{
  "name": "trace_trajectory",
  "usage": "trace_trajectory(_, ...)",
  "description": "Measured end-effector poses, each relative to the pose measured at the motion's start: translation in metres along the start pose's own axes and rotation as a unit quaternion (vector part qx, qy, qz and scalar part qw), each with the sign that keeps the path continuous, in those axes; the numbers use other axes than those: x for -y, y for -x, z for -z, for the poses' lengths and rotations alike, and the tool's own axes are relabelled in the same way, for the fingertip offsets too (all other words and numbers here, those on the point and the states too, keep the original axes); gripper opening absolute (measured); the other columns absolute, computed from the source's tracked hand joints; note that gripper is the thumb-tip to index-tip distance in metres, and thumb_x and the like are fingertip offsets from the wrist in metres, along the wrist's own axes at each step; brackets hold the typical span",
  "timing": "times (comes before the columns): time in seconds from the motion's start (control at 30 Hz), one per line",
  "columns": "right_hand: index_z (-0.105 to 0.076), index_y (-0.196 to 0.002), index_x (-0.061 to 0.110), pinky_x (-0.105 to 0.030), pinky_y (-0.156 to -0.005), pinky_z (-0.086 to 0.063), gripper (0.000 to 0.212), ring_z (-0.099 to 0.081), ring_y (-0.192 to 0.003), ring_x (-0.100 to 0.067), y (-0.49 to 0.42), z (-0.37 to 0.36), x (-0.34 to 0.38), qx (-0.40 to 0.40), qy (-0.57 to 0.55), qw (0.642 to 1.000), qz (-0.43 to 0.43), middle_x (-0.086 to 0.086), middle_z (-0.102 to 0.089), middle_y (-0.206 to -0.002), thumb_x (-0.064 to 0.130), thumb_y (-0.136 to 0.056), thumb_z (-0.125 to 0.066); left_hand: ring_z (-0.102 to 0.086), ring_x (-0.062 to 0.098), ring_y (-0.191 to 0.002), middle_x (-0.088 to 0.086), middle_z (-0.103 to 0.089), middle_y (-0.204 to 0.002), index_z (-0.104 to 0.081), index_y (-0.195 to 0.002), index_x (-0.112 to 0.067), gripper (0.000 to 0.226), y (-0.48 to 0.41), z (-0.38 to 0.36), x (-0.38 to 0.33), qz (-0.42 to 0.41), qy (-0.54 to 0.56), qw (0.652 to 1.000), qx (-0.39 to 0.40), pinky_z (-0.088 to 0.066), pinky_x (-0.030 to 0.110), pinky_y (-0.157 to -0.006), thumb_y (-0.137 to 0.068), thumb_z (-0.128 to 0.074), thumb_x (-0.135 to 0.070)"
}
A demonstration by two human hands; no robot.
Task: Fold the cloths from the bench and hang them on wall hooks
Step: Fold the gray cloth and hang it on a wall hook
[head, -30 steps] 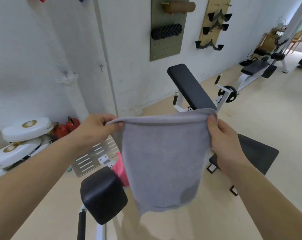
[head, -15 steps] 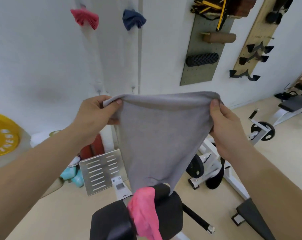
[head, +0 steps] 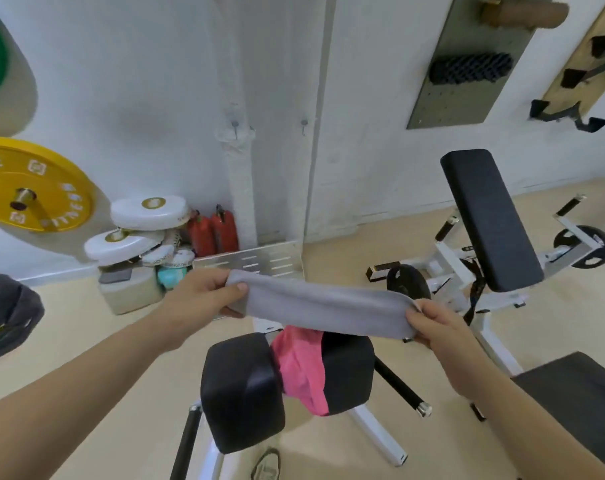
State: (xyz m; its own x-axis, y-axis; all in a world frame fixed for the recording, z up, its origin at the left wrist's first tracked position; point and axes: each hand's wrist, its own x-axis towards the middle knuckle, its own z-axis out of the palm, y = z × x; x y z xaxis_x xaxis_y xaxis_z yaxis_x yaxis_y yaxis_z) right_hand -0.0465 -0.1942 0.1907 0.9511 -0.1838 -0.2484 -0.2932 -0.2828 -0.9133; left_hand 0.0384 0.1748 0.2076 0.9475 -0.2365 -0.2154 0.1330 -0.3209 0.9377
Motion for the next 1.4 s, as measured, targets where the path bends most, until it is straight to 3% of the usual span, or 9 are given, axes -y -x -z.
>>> trace_trajectory(0.1, -0.058, -0.099, -0.005, -0.062, -0.092, -0.049, 0.043, -0.048, -0.080, -0.033, 0.020, -0.014, -0.043, 0.053, 0.056, 0.996, -0.046, -0.028, -0.050, -0.090, 0.039, -0.097, -0.059, -0.074, 0.018, -0.095, 0.000, -0.079, -0.101, -0.077, -0.103, -0.028, 0.024, 0.037, -0.009, 0.045, 0.006, -0.084, 0.996, 0.018, -0.062, 0.039, -0.088, -0.106, -0.053, -0.024)
trace_trajectory(0.2, -0.056, -0.080, 0.004, -0.039, -0.067, -0.039, 0.038, -0.041, -0.070, -0.019, 0.048, -0.027, -0.067, 0.098, 0.091, 0.989, -0.059, -0.006, -0.044, -0.071, 0.036, -0.101, -0.060, -0.066, 0.003, -0.079, -0.006, -0.075, -0.088, -0.070, -0.091, -0.040, 0.025, 0.073, -0.013, 0.083, -0.001, -0.162, 0.987, 0.023, -0.055, 0.030, -0.079, -0.105, -0.051, -0.030)
trace_trajectory(0.37, -0.064, -0.085, 0.009, -0.029, -0.069, -0.040, 0.043, -0.048, -0.069, -0.009, 0.092, -0.047, -0.100, 0.127, 0.143, 0.979, -0.076, 0.001, -0.053, -0.071, 0.047, -0.102, -0.053, -0.061, 0.000, -0.071, -0.019, -0.070, -0.077, -0.068, -0.085, -0.049, 0.036, 0.126, -0.017, 0.115, 0.002, -0.177, 0.983, 0.050, -0.048, 0.018, -0.068, -0.106, -0.049, -0.026)
trace_trajectory(0.43, -0.070, -0.091, 0.009, -0.027, -0.074, -0.046, 0.039, -0.056, -0.076, -0.006, 0.106, -0.053, -0.109, 0.120, 0.146, 0.979, -0.071, -0.001, -0.065, -0.075, 0.040, -0.104, -0.051, -0.064, 0.001, -0.077, -0.019, -0.074, -0.084, -0.072, -0.090, -0.044, 0.034, 0.140, -0.018, 0.120, 0.011, -0.160, 0.986, 0.053, -0.048, 0.014, -0.072, -0.106, -0.048, -0.025)
trace_trajectory(0.57, -0.057, -0.072, 0.009, -0.018, -0.059, -0.034, 0.035, -0.044, -0.062, -0.003, 0.130, -0.060, -0.120, 0.106, 0.156, 0.981, -0.045, 0.011, -0.048, -0.060, 0.025, -0.103, -0.056, -0.052, -0.001, -0.066, -0.015, -0.060, -0.069, -0.064, -0.084, -0.024, 0.030, 0.161, -0.017, 0.129, 0.027, -0.139, 0.988, 0.064, -0.041, 0.017, -0.064, -0.103, -0.045, -0.037)
trace_trajectory(0.7, -0.057, -0.073, 0.017, -0.026, -0.064, -0.037, 0.031, -0.046, -0.062, -0.004, 0.138, -0.062, -0.128, 0.112, 0.139, 0.983, -0.047, 0.008, -0.048, -0.061, 0.024, -0.103, -0.056, -0.043, 0.003, -0.065, -0.009, -0.048, -0.069, -0.056, -0.085, -0.002, 0.050, 0.159, -0.012, 0.144, 0.041, -0.149, 0.986, 0.068, -0.034, 0.023, -0.061, -0.101, -0.045, -0.048)
trace_trajectory(0.83, -0.069, -0.076, 0.028, -0.033, -0.067, -0.049, 0.031, -0.054, -0.064, -0.006, 0.113, -0.073, -0.117, 0.079, 0.089, 0.991, -0.064, 0.009, -0.060, -0.065, 0.035, -0.103, -0.054, -0.054, 0.004, -0.069, 0.004, -0.068, -0.081, -0.067, -0.091, -0.009, 0.041, 0.125, -0.017, 0.150, 0.076, -0.134, 0.987, 0.053, -0.041, 0.024, -0.067, -0.106, -0.043, -0.040)
trace_trajectory(1.03, -0.071, -0.092, 0.024, -0.034, -0.075, -0.048, 0.028, -0.063, -0.089, -0.027, 0.013, -0.102, -0.092, -0.006, 0.061, 0.994, -0.088, -0.008, -0.070, -0.090, 0.032, -0.106, -0.048, -0.062, 0.019, -0.079, 0.004, -0.070, -0.085, -0.066, -0.093, -0.010, 0.041, 0.021, -0.017, 0.169, 0.119, -0.155, 0.981, -0.006, -0.043, 0.026, -0.067, -0.108, -0.039, -0.038)
trace_trajectory(1.4, -0.070, -0.097, 0.024, -0.018, -0.073, -0.045, 0.018, -0.061, -0.089, -0.003, -0.173, -0.151, -0.106, 0.027, 0.168, 0.977, -0.131, 0.009, -0.071, -0.093, 0.021, -0.103, -0.053, -0.050, 0.018, -0.067, -0.001, -0.053, -0.069, -0.052, -0.080, -0.014, 0.035, -0.149, -0.001, 0.241, 0.220, -0.197, 0.955, -0.014, -0.037, 0.029, -0.059, -0.107, -0.041, -0.033)
